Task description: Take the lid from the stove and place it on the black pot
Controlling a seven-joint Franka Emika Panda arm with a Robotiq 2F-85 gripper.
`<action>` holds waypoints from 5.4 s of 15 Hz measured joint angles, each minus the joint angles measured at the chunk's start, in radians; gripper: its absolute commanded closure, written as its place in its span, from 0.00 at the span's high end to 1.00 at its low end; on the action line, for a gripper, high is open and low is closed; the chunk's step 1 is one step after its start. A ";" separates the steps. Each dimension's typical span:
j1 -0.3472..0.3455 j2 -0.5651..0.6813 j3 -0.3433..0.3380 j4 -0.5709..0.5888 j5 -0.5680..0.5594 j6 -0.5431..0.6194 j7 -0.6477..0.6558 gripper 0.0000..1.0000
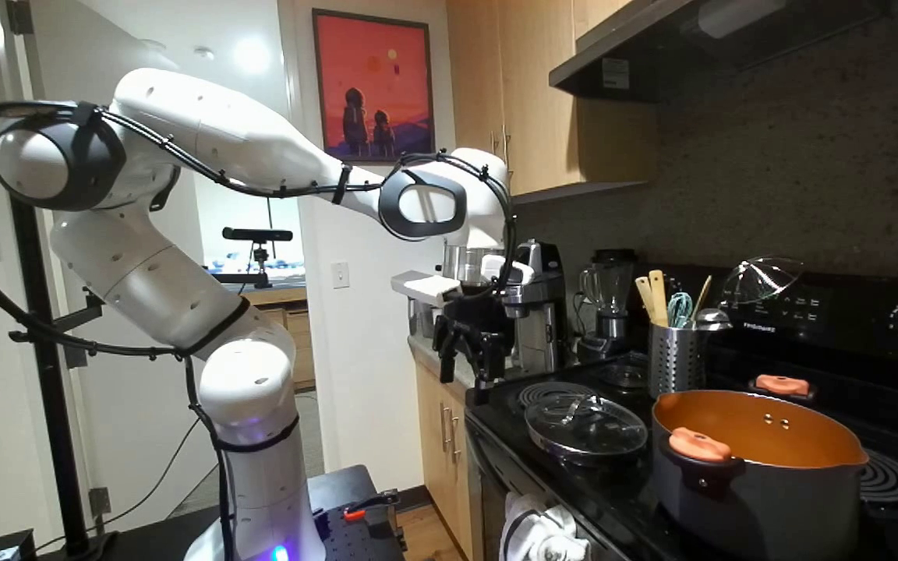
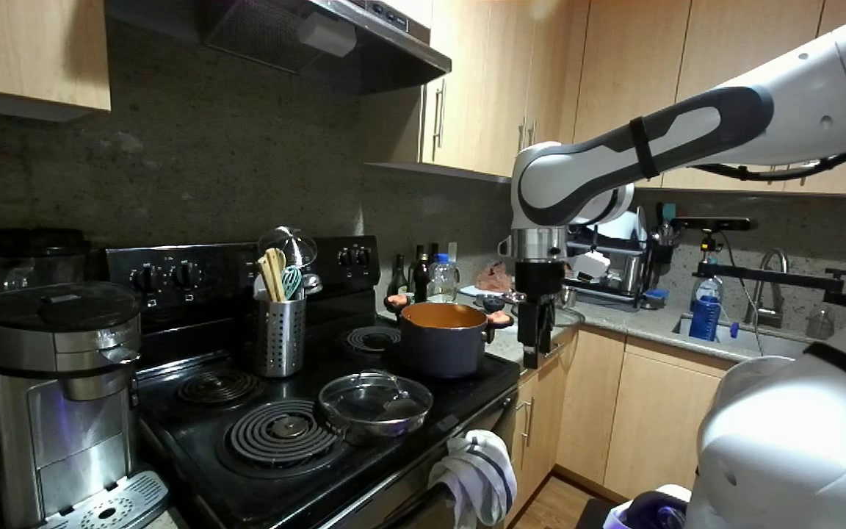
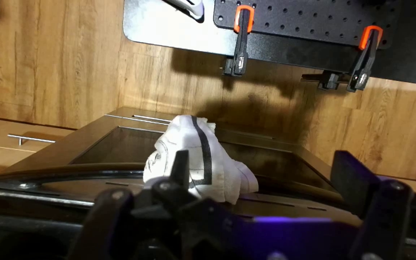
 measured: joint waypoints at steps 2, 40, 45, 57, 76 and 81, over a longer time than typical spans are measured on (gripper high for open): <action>0.001 0.002 -0.001 0.000 0.000 0.019 -0.001 1.00; 0.089 0.580 0.130 0.349 0.025 0.442 -0.094 1.00; 0.088 0.601 0.136 0.349 0.087 0.442 -0.125 1.00; 0.071 0.781 0.185 0.465 0.285 0.442 -0.241 1.00; 0.047 0.906 0.224 0.567 0.293 0.466 -0.269 0.00; 0.047 0.907 0.231 0.568 0.275 0.468 -0.266 0.04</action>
